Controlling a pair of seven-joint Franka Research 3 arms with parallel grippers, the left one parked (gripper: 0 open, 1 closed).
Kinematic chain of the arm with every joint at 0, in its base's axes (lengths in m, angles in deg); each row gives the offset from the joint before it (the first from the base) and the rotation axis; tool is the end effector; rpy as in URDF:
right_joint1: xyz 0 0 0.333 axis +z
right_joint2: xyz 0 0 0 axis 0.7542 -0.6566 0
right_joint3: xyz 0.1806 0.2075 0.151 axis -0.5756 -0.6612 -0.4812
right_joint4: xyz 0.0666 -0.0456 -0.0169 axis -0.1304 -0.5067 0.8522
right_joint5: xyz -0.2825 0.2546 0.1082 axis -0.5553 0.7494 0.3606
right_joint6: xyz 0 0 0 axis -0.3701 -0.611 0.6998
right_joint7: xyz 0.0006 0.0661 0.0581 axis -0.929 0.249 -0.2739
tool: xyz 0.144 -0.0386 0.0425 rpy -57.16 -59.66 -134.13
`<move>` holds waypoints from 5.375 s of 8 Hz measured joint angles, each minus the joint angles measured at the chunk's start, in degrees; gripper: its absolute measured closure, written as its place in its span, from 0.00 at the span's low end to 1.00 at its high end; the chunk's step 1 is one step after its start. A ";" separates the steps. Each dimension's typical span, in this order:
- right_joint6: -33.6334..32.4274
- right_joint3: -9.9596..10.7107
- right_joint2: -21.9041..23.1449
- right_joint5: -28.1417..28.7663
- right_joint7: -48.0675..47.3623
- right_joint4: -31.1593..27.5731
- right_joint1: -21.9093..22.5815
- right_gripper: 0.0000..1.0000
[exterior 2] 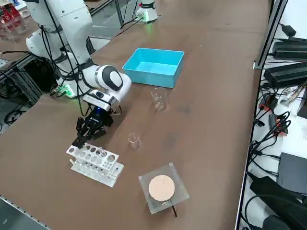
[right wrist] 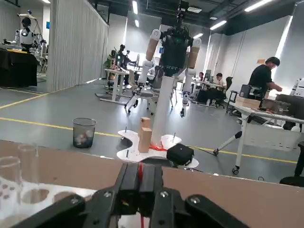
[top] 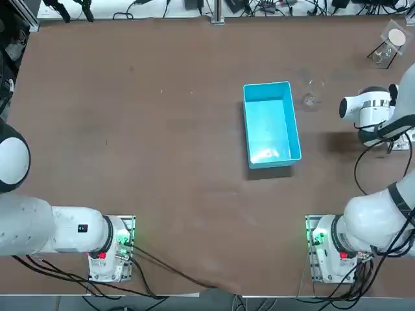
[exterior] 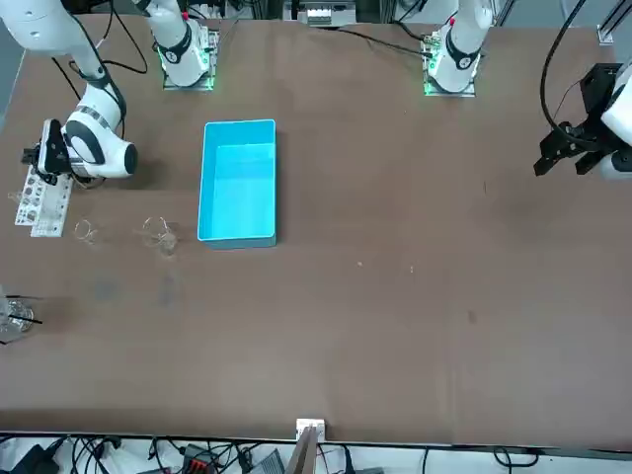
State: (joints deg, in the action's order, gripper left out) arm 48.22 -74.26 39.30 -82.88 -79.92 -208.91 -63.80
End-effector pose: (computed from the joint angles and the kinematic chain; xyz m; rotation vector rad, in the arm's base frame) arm 0.3971 -0.2622 0.1533 1.3205 -1.2056 1.0005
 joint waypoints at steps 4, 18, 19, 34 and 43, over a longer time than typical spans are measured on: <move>-0.17 -0.53 4.58 0.04 2.27 0.25 0.03 0.97; -0.77 -2.12 7.44 21.57 26.18 23.76 13.21 0.97; -0.97 -2.12 5.34 22.29 26.20 25.68 13.70 0.97; -1.63 -1.15 -6.33 30.09 21.24 30.12 13.37 0.97; -0.37 -1.11 -6.70 30.10 19.54 28.54 12.53 0.96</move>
State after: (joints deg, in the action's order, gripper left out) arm 47.85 -75.37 32.61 -52.78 -60.38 -180.37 -51.27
